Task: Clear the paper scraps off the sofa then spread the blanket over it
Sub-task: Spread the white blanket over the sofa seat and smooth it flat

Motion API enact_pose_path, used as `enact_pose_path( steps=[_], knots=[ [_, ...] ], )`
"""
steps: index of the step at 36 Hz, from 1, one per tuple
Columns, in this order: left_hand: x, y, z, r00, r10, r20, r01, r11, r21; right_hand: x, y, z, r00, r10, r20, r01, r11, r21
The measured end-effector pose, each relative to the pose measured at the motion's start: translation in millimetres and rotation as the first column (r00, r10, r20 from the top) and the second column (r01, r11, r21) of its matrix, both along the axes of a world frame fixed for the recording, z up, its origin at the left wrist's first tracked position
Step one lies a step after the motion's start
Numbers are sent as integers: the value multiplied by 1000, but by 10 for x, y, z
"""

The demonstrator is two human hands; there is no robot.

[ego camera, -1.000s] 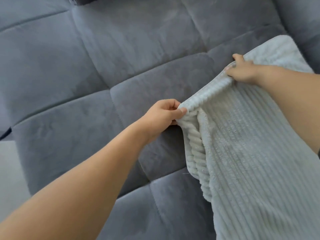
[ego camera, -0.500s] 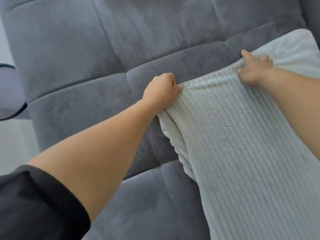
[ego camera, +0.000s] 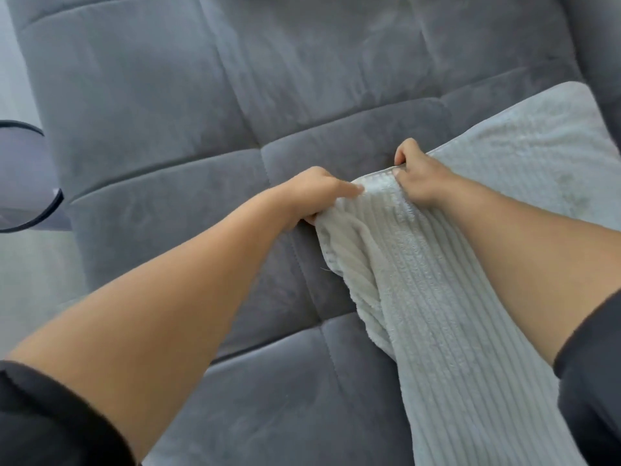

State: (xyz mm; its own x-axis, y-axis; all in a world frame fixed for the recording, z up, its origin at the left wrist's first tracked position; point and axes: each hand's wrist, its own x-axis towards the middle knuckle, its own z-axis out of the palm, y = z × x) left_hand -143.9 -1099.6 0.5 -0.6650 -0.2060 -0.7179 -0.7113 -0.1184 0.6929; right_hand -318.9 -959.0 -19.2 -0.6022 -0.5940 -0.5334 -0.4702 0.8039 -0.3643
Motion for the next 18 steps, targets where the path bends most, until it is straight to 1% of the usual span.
enact_pose_path(
  steps=[1,3,4,5,6,7,9,11,12,13,15,16,18],
  knots=[
    [96,8,47,998,-9,-66,18,990,142,-15,11,-8,1000,-3,0,3,1000,-8],
    [320,27,63,979,59,-196,14,936,351,-15,31,-39,1000,-6,-5,6,999,-32],
    [422,53,55,967,112,-228,-6,908,419,-6,34,-45,1000,-8,-11,8,999,-43],
    [514,88,45,961,146,-236,-27,896,443,6,32,-51,1000,-15,-13,14,998,-57],
    [581,127,29,962,158,-221,-54,908,417,19,27,-55,1000,-25,-14,24,998,-66],
    [636,158,19,968,164,-191,-91,935,341,35,22,-58,999,-34,-16,33,997,-71],
    [713,144,-26,970,202,-135,-185,975,125,58,21,-64,999,-43,-20,42,997,-72],
    [758,-3,-49,966,234,-108,-243,967,-80,68,9,-69,999,-47,-18,46,996,-72],
    [780,-98,-62,975,199,-103,-215,961,-176,75,8,-73,999,-48,-18,47,996,-71],
    [797,-190,-76,988,126,-95,-147,951,-271,77,5,-84,999,-48,-22,46,996,-73],
    [793,-281,-135,998,-58,-38,35,897,-441,69,3,-109,998,-44,-35,41,996,-75],
    [790,-289,-176,993,-121,5,107,860,-500,70,1,-129,998,-46,-39,43,996,-76],
    [762,-257,-258,986,-160,47,159,814,-559,63,-4,-153,998,-49,-50,45,996,-76]
  ],
)
